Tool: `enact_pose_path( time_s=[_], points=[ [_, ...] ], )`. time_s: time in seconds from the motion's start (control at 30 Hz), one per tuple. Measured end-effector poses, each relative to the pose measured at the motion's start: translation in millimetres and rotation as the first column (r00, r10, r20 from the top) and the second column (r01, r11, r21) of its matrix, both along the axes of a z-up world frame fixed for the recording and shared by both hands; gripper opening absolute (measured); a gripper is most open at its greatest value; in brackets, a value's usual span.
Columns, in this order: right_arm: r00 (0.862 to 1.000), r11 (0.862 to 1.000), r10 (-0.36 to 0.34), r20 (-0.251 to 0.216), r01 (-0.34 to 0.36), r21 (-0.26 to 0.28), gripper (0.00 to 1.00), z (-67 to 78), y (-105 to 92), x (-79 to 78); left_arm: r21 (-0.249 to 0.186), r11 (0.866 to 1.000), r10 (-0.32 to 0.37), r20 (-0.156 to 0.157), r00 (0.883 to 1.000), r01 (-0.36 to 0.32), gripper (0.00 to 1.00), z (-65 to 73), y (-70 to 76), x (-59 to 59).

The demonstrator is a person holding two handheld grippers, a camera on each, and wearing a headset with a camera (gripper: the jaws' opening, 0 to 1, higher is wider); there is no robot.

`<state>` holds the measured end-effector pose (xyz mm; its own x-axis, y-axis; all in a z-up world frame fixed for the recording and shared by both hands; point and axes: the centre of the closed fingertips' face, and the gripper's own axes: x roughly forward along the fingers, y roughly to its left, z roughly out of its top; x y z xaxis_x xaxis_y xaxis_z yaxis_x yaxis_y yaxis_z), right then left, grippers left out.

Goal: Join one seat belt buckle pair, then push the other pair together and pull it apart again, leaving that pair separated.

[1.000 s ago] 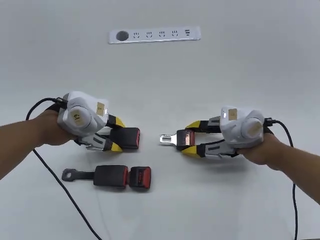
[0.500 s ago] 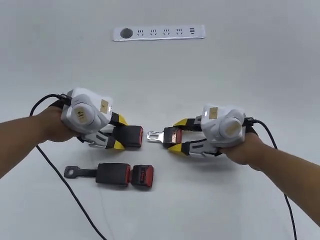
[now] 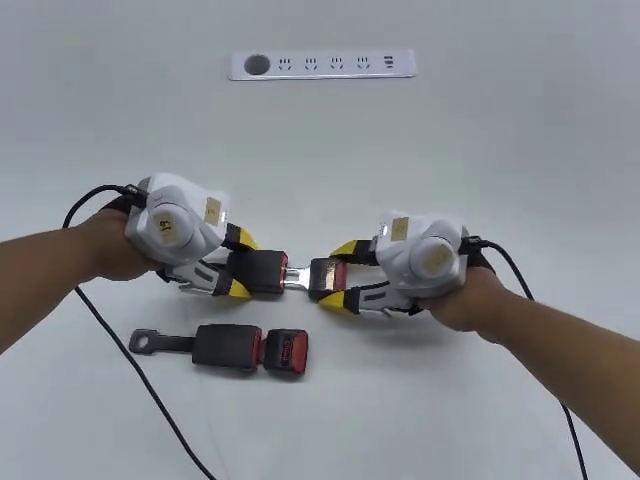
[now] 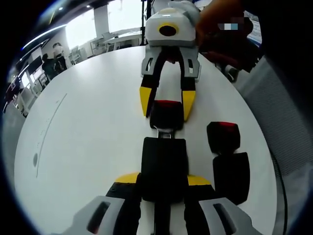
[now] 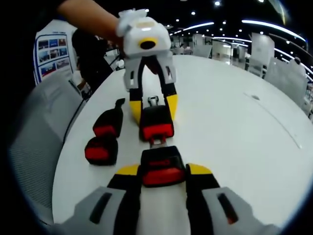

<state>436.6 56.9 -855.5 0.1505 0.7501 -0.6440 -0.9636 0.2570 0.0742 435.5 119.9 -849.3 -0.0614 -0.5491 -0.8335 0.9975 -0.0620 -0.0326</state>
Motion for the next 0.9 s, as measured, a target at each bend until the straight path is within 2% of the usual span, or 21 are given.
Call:
enact_pose_path(
  time_s=[0.1,0.33,0.57,0.7,0.9],
  points=[
    [1.0,1.0,-0.016,-0.01,0.016,0.001,0.36,0.7,-2.3,-0.3,0.002,1.0,-0.006,0.001,1.0,0.006,0.34,-0.1,0.3,0.1],
    [1.0,1.0,-0.002,-0.026,0.002,0.003,0.35,1.5,-0.5,-0.7,0.012,1.0,-0.017,0.01,1.0,0.017,0.34,-0.6,-0.1,0.0],
    [1.0,1.0,0.014,-0.024,-0.014,-0.006,0.35,1.3,1.4,-2.2,0.023,0.999,-0.03,0.01,1.0,0.03,0.34,-1.1,-0.4,-0.1],
    [1.0,1.0,0.006,-0.012,-0.006,0.0,0.35,1.1,15.2,0.0,0.036,0.999,-0.03,0.009,0.999,0.03,0.33,-1.8,-0.2,0.0],
    [0.999,0.999,-0.035,-0.018,0.035,-0.004,0.34,1.8,15.0,0.1,0.041,0.999,-0.02,0.003,1.0,0.019,0.33,-4.6,2.4,1.8]
  ],
)
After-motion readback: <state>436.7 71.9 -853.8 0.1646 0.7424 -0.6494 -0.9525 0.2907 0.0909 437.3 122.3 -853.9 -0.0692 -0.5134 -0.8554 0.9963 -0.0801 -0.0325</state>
